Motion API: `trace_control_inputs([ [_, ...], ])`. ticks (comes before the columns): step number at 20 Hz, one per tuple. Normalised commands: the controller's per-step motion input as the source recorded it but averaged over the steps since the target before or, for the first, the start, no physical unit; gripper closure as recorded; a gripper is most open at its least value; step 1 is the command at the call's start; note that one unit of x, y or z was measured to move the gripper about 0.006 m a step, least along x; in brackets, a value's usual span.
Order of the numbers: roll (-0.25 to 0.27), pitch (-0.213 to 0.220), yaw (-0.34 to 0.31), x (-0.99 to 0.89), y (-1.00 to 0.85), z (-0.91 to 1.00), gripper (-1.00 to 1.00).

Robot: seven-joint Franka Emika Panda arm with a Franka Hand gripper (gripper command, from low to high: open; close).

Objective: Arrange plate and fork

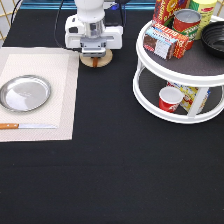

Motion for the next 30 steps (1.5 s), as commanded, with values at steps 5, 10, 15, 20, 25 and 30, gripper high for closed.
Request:
trace_control_inputs([
  [5,0.047,-0.087,-0.091,0.06,-0.62,0.9,1.0],
  [10,0.047,-0.085,-0.099,0.09,-0.6,0.59,1.0],
  [15,0.026,-0.044,-0.129,0.01,-0.55,0.18,1.0],
  [20,0.021,-0.047,-0.223,0.0,-0.32,0.02,1.0],
  [25,0.037,-0.06,-0.34,-0.05,-0.02,-0.04,1.0],
  [30,0.016,-0.124,-0.296,0.0,-0.12,-0.16,1.0],
])
